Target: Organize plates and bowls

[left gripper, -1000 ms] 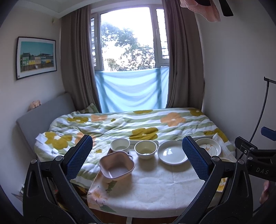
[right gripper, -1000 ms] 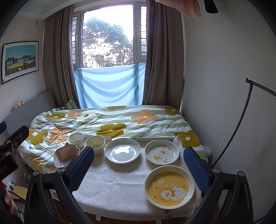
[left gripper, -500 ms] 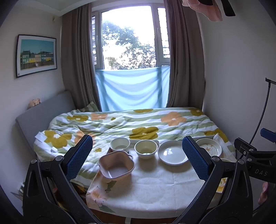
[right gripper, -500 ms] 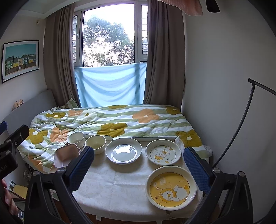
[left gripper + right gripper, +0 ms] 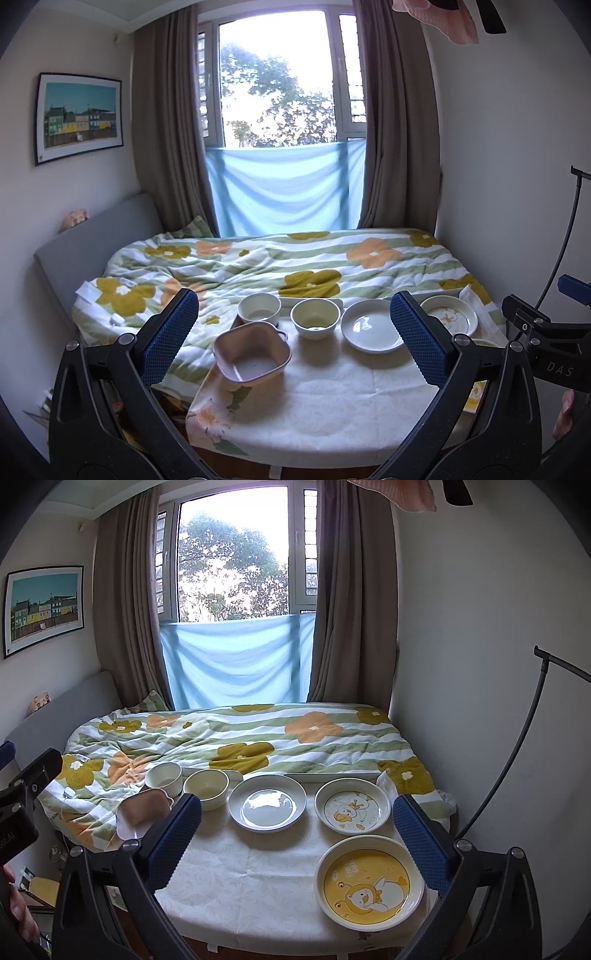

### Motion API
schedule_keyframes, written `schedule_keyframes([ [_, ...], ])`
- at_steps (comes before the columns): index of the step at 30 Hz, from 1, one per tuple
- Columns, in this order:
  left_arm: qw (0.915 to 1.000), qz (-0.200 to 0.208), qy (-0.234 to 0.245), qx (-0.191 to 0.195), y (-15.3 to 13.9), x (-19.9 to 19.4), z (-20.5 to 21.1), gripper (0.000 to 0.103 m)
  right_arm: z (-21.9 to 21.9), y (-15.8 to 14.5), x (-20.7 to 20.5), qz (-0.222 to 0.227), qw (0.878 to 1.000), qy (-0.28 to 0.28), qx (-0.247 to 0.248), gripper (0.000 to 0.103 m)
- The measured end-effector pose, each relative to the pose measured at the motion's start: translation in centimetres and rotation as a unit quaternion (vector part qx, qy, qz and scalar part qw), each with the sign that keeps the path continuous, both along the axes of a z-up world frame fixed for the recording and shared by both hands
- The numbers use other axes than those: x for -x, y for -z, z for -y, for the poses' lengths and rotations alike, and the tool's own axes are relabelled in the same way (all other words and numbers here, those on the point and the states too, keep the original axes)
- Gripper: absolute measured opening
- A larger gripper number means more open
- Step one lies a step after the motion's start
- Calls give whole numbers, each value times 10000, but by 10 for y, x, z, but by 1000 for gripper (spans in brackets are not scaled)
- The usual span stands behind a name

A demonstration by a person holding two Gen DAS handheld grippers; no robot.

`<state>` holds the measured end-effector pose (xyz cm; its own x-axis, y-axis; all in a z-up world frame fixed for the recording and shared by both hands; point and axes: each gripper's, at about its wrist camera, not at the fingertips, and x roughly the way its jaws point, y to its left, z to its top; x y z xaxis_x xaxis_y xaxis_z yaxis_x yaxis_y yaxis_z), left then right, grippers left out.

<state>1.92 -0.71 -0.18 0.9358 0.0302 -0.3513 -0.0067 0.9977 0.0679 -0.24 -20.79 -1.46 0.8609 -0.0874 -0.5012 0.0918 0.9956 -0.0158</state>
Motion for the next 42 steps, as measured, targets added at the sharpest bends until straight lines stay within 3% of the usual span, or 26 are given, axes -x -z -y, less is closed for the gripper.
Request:
schedule_keyframes([
  [24,10000,62,-21,17,0,1,-9,103,-10,1,-3,33,10000,3,-27,103],
  [29,9998,-65,136,-162,0,-13,-1,103,-7,-3,-2,16,10000,90,-3,103],
  [32,9984,-236,463,-235,7,-28,7,103,2,8,-4,-180,9994,269,-150,103],
  [38,9863,-825,1385,-346,45,-69,51,103,39,49,0,-733,9927,822,-489,103],
  [42,9669,-1372,2103,-463,84,-97,97,103,81,87,0,-1135,9831,1212,-775,103],
])
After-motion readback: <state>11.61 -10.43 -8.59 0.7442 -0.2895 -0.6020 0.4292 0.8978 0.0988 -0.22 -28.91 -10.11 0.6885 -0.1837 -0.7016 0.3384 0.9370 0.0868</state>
